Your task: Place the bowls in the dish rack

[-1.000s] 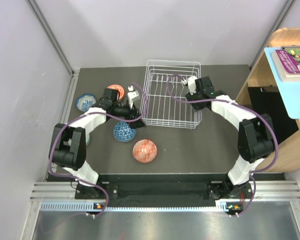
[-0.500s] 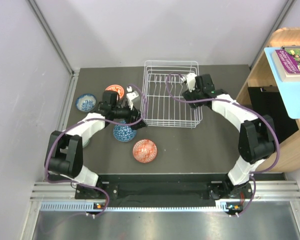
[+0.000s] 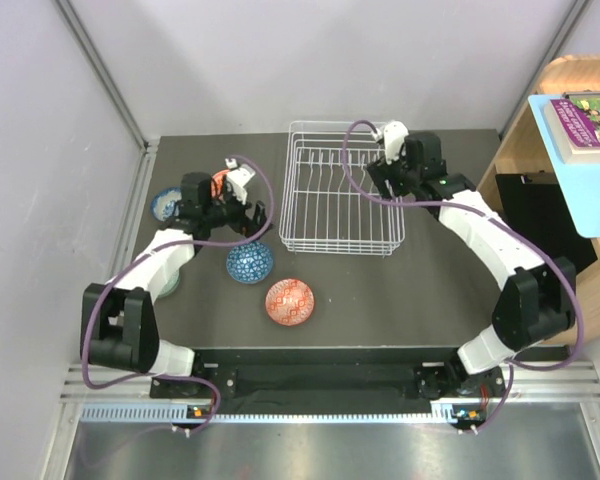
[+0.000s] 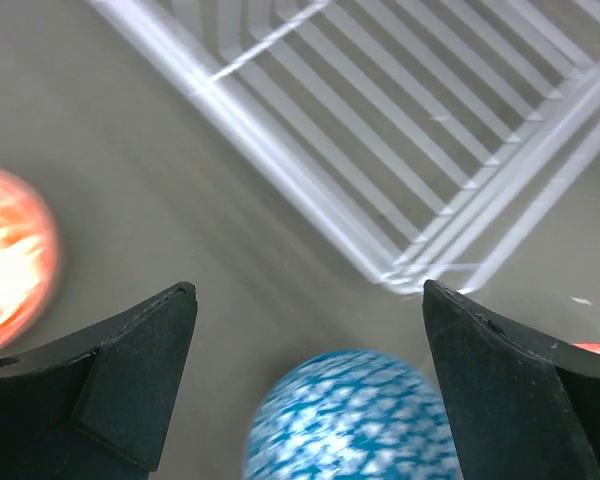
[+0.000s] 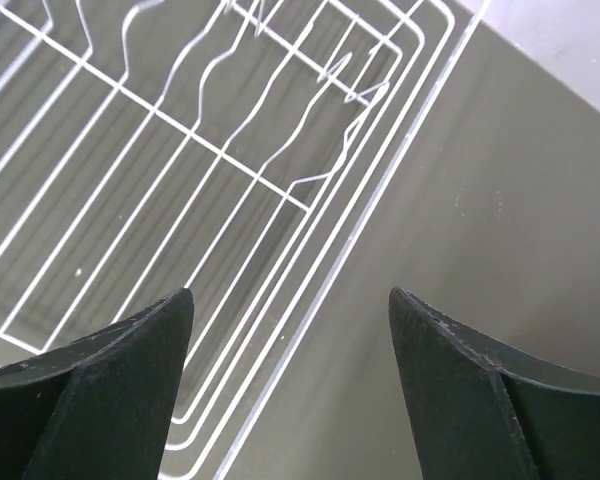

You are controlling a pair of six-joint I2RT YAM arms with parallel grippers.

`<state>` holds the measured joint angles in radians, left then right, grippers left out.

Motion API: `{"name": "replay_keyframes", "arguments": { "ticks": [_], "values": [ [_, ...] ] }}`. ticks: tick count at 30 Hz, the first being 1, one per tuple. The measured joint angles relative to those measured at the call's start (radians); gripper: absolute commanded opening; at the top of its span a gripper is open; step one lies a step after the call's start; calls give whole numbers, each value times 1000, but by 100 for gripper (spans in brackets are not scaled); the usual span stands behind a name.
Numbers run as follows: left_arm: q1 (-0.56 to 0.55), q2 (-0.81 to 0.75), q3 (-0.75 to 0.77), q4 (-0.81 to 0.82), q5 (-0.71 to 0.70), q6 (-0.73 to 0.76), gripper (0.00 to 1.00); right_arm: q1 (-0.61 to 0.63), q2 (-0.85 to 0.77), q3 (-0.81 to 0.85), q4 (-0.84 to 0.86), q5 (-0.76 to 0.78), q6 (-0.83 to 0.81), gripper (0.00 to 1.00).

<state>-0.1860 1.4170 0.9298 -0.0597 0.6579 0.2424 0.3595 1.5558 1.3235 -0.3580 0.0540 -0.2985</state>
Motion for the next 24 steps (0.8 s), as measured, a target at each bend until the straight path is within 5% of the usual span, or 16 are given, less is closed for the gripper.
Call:
{"name": "replay_keyframes", "arguments": {
  "ticks": [12, 24],
  "values": [
    [308, -5, -73, 6, -112, 22, 99, -1, -216, -40, 22, -81, 39, 82],
    [348, 82, -71, 42, -99, 40, 99, -1, -228, -93, 18, -109, 41, 83]
  ]
}}
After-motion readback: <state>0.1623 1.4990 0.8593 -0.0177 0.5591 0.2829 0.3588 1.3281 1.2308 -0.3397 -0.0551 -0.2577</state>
